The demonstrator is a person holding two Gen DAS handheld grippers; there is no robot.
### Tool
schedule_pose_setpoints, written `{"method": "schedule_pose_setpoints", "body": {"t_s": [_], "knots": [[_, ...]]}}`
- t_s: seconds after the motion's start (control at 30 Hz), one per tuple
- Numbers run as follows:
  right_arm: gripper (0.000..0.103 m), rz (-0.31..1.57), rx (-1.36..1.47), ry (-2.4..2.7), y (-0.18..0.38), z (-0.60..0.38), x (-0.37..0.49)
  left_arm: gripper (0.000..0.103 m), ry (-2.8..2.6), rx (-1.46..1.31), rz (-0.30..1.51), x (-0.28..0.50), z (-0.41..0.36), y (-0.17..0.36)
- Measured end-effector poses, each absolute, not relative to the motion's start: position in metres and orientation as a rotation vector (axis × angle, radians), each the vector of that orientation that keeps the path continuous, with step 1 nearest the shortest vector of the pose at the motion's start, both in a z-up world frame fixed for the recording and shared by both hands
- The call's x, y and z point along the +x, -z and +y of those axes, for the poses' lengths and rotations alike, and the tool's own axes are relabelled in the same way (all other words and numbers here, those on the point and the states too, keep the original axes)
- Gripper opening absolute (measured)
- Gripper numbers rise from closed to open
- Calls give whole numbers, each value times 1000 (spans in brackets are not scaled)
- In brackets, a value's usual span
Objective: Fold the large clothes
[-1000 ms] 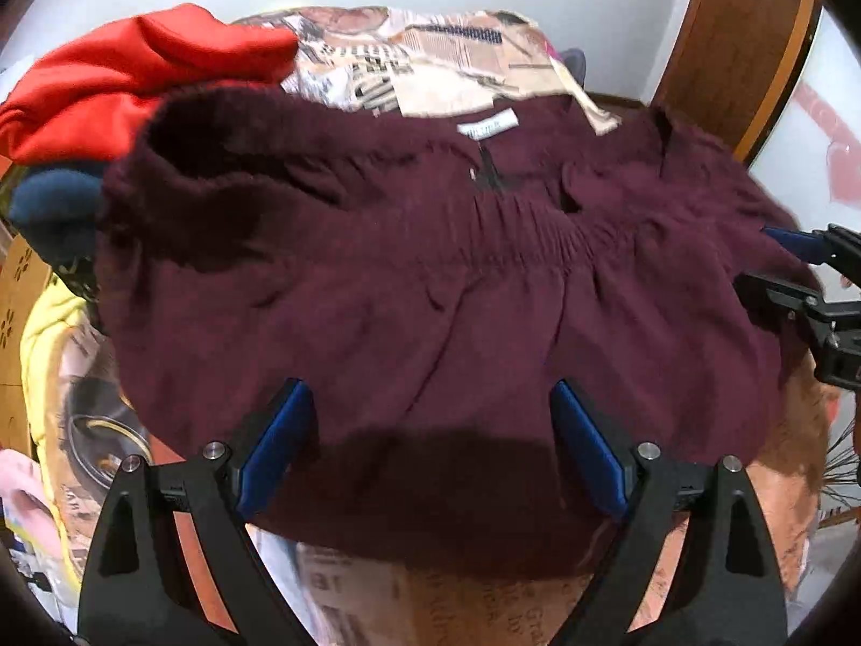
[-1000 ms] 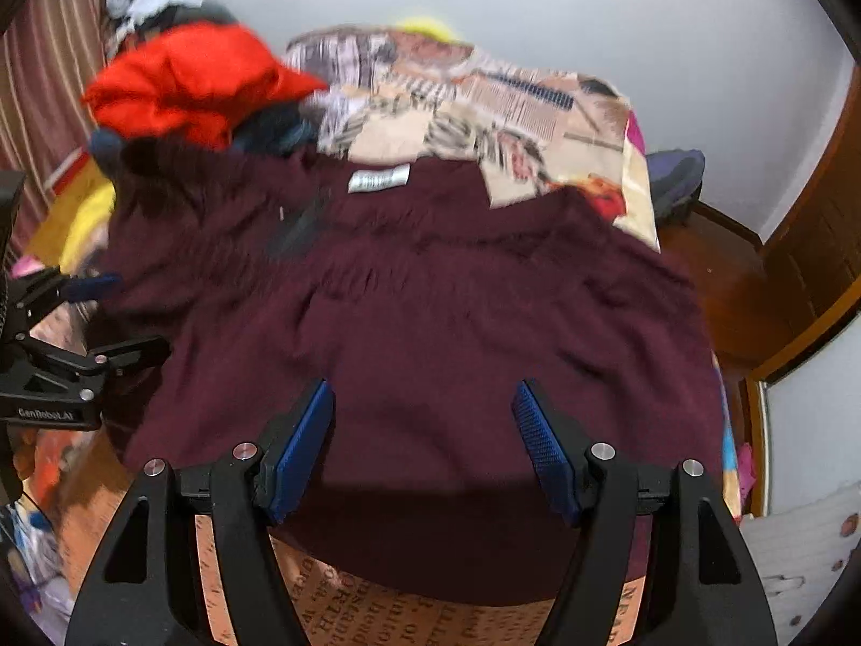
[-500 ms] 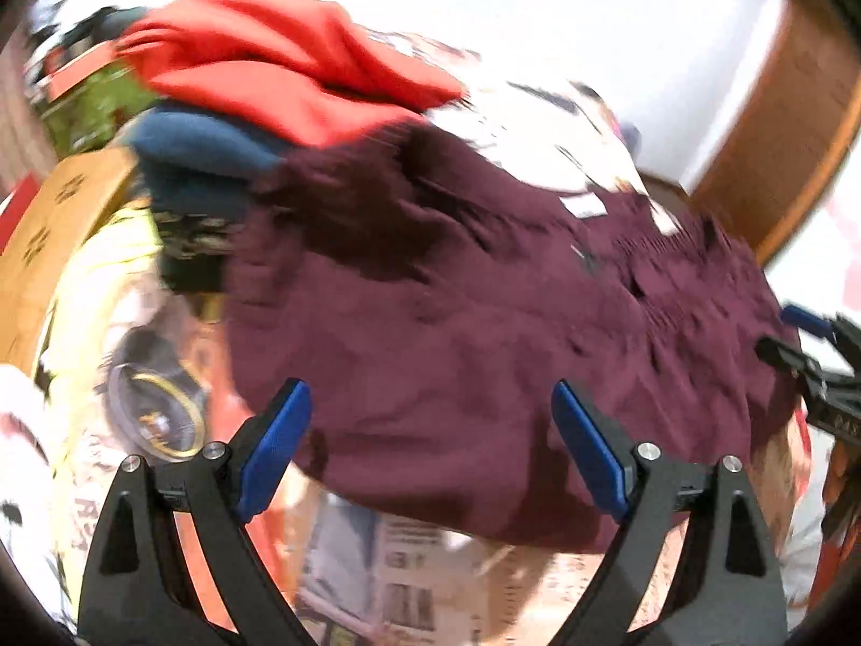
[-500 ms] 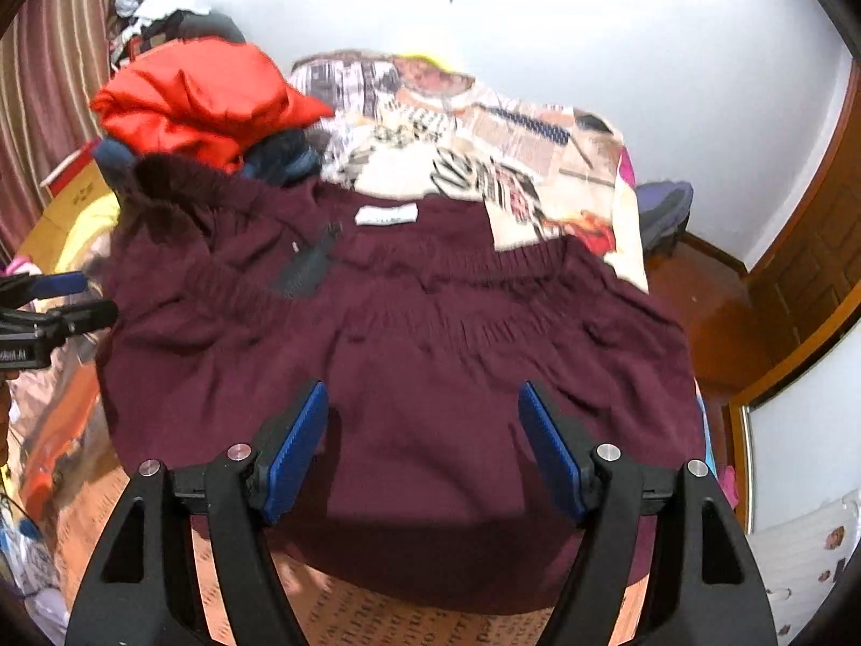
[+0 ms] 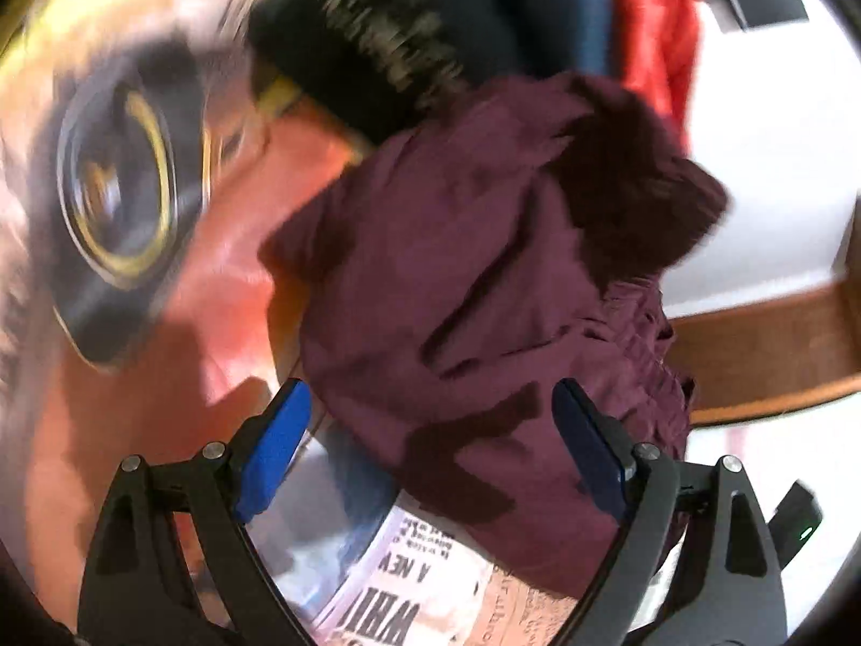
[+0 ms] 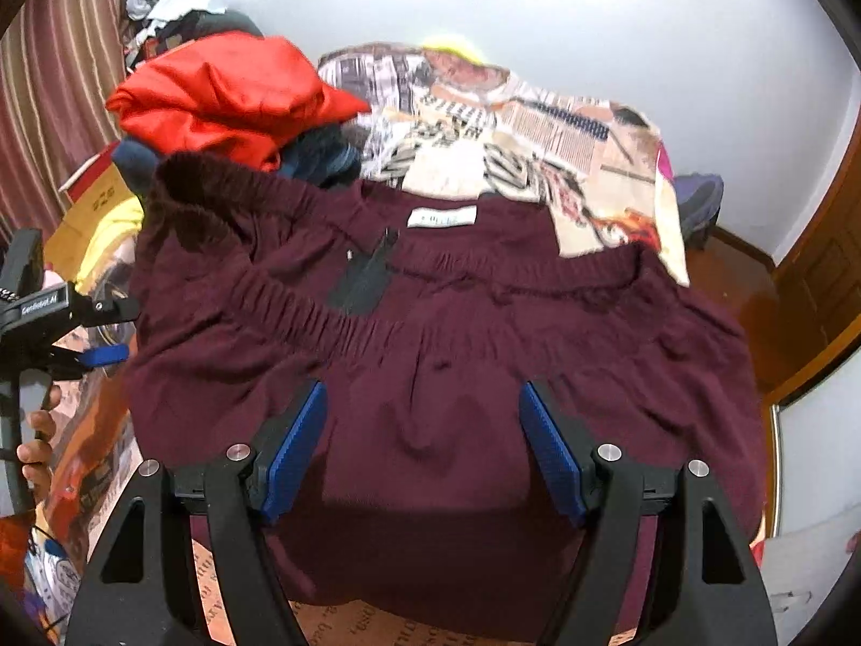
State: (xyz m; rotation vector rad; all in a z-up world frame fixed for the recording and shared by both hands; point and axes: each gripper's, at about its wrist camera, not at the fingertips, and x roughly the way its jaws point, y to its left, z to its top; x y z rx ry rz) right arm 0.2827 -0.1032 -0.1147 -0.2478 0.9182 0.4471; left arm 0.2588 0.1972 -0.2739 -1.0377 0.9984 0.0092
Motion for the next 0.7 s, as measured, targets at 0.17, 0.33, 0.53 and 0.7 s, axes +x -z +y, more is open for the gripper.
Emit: {"method": "schedule_pose_setpoints", "body": {"t_s": [0.17,0.33,0.53,0.7], "knots": [[70,947,-251,-433,123,-109,285,91,76,-1248,996,268,201,313],[71,963,-222,-432,127,-115,289,93,104,-1251,924,284,196,315],[71,967,-220,-418,128,-114,288,94,32,-1177,837,307,193,311],[71,977,-209,-424,124,-118,287,65,-58,-1091,813,299,184,282]]}}
